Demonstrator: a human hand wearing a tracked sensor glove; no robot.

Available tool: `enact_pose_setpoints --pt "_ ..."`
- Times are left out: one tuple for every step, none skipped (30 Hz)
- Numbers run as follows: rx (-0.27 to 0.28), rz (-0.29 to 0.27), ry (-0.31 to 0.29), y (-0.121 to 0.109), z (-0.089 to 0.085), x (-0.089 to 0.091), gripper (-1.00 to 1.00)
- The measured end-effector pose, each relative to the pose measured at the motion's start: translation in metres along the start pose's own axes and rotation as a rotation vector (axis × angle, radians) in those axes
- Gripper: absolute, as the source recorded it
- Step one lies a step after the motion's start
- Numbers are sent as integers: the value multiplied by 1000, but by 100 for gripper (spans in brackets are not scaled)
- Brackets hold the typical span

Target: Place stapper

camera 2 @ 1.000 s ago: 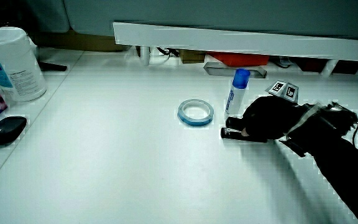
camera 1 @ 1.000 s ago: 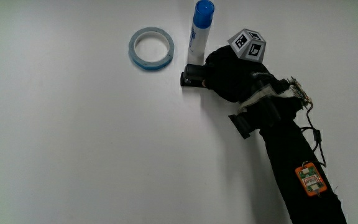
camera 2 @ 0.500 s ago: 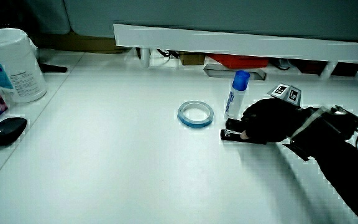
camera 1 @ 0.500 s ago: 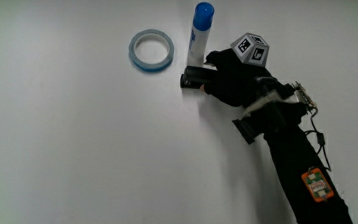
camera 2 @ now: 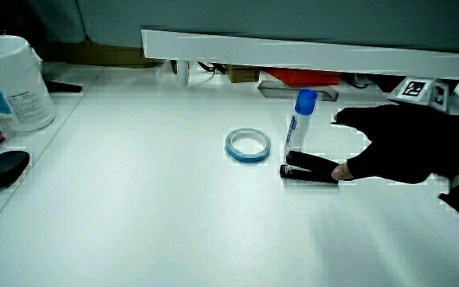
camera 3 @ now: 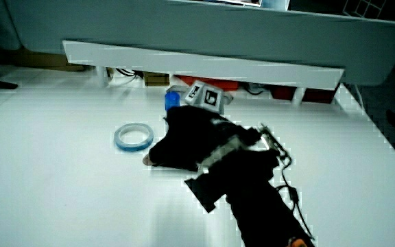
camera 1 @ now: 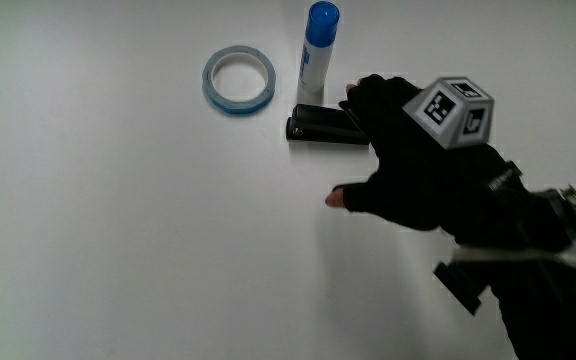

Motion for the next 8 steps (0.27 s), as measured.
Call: enact_pose_setpoints --pt "0 18 -17 -9 1 -6 -100" --pt "14 39 -29 -17 2 -10 -100" --pt "41 76 -57 -21 1 -11 -100" --pt "68 113 -85 -26 0 -12 -100" --pt "107 94 -124 -30 -1 -12 -100" --pt "111 93 -118 -35 0 -16 -100" --pt "114 93 -121 -40 1 -20 -100" --pt "123 97 -137 -43 0 -21 -100"
